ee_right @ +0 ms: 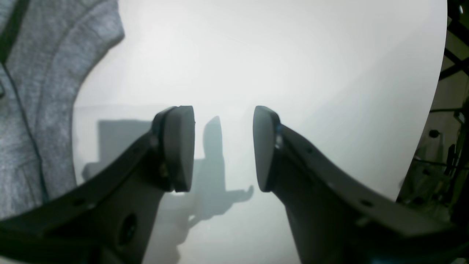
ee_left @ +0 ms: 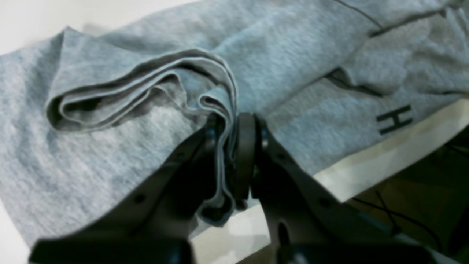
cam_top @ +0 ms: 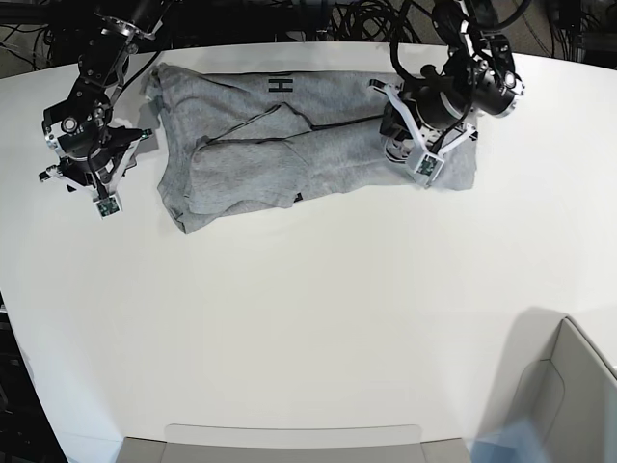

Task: Fold the T-shirt properly
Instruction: 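Release and move the left gripper inward over the folded shirt, then grasp the strip's end with the left gripper and fold it inward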

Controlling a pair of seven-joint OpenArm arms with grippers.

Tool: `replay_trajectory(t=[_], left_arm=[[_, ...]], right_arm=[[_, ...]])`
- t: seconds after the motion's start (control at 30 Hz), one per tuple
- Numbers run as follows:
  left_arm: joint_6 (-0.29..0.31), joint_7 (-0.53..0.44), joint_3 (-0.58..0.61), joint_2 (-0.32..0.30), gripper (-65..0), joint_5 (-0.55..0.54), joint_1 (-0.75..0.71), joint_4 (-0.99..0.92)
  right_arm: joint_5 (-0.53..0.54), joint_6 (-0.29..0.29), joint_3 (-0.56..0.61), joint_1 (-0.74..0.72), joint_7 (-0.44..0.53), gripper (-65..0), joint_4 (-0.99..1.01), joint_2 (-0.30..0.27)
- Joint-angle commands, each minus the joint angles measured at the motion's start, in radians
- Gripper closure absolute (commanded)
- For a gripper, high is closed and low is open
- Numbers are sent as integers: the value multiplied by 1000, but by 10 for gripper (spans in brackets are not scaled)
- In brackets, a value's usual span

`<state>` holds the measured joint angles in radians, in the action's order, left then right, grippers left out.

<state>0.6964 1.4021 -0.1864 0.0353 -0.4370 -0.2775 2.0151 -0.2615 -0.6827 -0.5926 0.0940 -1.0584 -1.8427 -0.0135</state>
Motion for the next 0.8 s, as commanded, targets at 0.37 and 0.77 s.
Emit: replay_trajectory(t=[0.37, 0.77], left_arm=[[2, -50, 23, 1, 0, -13, -12, 14], [2, -6, 90, 4, -264, -21, -38, 17]], right_arm=[[3, -15, 0, -15, 8, -262, -12, -9], [3, -15, 0, -10, 8, -262, -12, -9]])
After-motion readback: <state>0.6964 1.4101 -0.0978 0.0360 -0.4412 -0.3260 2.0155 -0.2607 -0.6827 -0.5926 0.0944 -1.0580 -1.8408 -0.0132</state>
